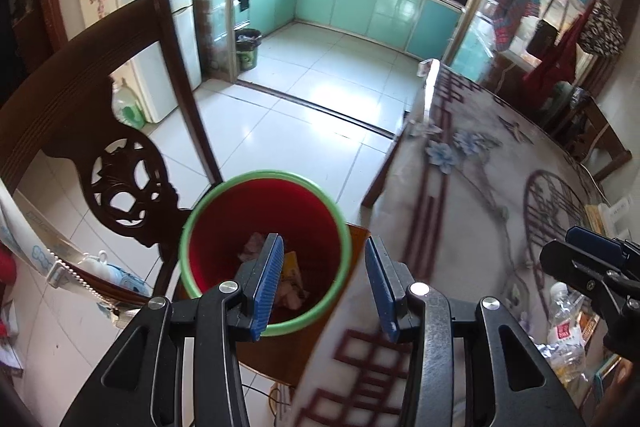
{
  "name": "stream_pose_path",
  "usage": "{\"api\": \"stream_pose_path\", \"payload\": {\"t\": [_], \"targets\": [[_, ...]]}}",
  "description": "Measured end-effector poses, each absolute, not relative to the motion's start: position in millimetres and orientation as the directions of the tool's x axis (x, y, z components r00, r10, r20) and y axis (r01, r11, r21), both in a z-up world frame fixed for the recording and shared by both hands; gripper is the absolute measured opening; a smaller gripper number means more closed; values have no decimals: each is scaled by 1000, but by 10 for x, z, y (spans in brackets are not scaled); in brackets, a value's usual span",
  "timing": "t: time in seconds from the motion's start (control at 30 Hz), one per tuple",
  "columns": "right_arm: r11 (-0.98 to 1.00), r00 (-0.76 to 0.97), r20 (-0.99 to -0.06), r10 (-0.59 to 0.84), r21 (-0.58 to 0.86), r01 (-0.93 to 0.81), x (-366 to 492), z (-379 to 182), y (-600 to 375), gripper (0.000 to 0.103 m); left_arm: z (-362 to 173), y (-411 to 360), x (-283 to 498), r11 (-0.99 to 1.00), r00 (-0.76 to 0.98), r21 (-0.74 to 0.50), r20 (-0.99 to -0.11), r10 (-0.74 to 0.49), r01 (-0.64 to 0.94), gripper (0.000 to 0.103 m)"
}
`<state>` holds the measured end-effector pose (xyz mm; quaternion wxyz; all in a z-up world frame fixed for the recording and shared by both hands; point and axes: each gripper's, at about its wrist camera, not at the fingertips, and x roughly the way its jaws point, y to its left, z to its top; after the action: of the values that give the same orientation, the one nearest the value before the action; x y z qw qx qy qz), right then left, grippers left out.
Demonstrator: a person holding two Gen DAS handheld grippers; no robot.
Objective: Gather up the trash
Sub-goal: 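Grasp the white LIFE paper cup with the left tool while the right tool grasps a foil ball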
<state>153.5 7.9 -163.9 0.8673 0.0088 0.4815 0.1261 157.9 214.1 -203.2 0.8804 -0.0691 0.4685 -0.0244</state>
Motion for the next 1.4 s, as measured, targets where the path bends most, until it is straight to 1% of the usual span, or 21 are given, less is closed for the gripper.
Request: {"api": "stream_pose_path", "payload": {"t": [0.3,0.5,0.63,0.73,0.93,0.97,1.07,1.1,1.17,1.23,1.27,1.3,1.33,1.4], "targets": [[987,503,-850,156,120,-102,1201,-1678,-758,64,-1946,1348,1442,985,553,-144,-816,-170,90,41],[995,479,-874,80,98,14,952,-1766,-1491,65,-2002,827,1307,973,511,-164,-829,-226,164,41],[991,458,-888,50,100,85,840,-1860,-1865,65,-2192,491,1162,952,418,-211,-862,-288,222,41],[984,443,-895,53,122,130,770,-1916,-2080,65,-2408,248,1033,939,321,-235,-895,-309,251,42],[984,432,-898,76,137,111,728,-1971,-2189,66,-2796,-142,828,931,189,-216,-942,-278,295,42],[985,429,-899,81,138,102,731,-1982,-2189,67,-2837,-166,822,929,176,-220,-944,-279,297,44],[989,418,-903,99,138,62,741,-2015,-2177,69,-2960,-256,770,930,149,-215,-952,-268,296,57],[990,414,-904,104,136,47,745,-2025,-2168,70,-2995,-287,760,933,145,-205,-956,-256,295,59],[992,402,-909,113,129,11,756,-2043,-2133,70,-3061,-301,750,938,143,-199,-958,-247,285,59],[992,384,-915,123,119,-33,760,-2057,-2072,70,-3094,-241,771,942,147,-225,-953,-266,250,58],[992,373,-920,124,111,-55,763,-2071,-2043,70,-3093,-228,782,941,148,-243,-948,-282,235,55],[992,364,-923,124,102,-78,768,-2084,-2011,70,-3075,-192,782,939,157,-258,-942,-297,228,47],[989,349,-928,126,93,-112,771,-2102,-1959,71,-3021,-174,792,939,179,-263,-936,-304,221,40],[982,318,-938,136,85,-170,783,-2152,-1860,71,-2914,-128,818,949,232,-247,-929,-290,196,39]]}}
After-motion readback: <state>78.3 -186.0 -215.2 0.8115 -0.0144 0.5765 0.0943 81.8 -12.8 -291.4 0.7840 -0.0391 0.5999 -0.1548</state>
